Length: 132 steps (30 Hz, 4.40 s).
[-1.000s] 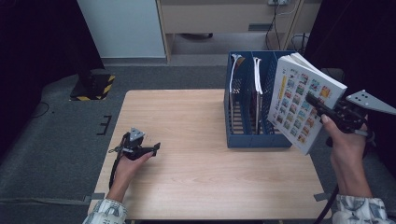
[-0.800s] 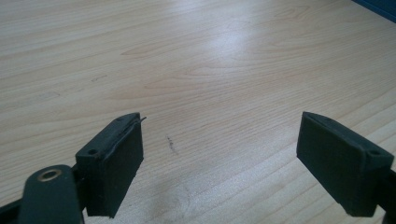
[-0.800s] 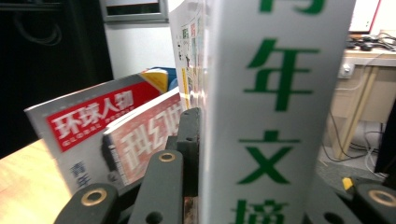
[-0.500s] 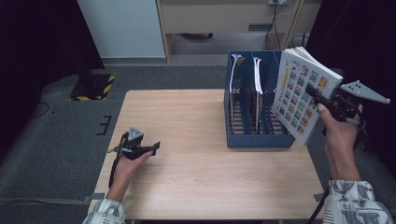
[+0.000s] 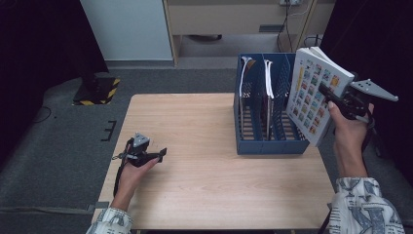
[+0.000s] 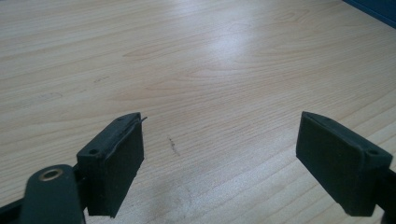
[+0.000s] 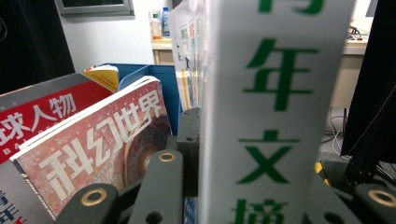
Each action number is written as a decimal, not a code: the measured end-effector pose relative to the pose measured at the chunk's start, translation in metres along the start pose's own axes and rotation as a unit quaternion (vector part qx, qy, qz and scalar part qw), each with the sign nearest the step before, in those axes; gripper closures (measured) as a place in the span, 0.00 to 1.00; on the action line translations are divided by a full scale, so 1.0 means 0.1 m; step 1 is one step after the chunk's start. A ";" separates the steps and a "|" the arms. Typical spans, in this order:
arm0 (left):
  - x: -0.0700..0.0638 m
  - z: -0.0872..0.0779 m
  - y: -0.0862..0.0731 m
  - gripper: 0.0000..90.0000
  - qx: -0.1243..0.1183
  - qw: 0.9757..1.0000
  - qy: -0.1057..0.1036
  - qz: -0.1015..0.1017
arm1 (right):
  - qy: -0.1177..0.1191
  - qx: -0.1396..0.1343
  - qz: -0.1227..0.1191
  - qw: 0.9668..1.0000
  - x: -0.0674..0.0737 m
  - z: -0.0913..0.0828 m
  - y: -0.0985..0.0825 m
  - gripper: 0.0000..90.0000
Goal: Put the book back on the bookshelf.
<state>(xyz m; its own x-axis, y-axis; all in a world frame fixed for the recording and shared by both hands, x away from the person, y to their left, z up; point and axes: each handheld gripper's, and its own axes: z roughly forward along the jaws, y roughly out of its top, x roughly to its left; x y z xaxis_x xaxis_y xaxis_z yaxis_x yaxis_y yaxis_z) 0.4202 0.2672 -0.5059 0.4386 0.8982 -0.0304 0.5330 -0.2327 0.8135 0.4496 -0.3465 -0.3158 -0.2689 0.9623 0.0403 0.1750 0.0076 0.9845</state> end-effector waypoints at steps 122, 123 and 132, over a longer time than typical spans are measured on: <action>-0.05 -0.05 0.07 0.17 -0.015 1.000 -0.003 0.010 | 0.001 0.039 0.010 0.999 0.16 0.59 -0.74 0.82; -0.05 -0.05 0.07 0.17 -0.015 1.000 -0.003 0.010 | 0.001 0.039 0.010 0.999 0.16 0.59 -0.74 0.82; -0.06 -0.04 0.08 0.17 -0.016 1.000 -0.005 0.011 | 0.009 0.051 -0.005 0.999 0.22 0.51 -0.81 0.81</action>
<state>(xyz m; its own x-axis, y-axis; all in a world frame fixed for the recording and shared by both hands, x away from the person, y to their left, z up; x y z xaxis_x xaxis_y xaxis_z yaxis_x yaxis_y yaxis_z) 0.4190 0.2614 -0.4969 0.4568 0.8894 -0.0177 0.5004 -0.2404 0.8317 0.4777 -0.3116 -0.4031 -0.2877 0.9571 0.0348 0.2681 0.0456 0.9623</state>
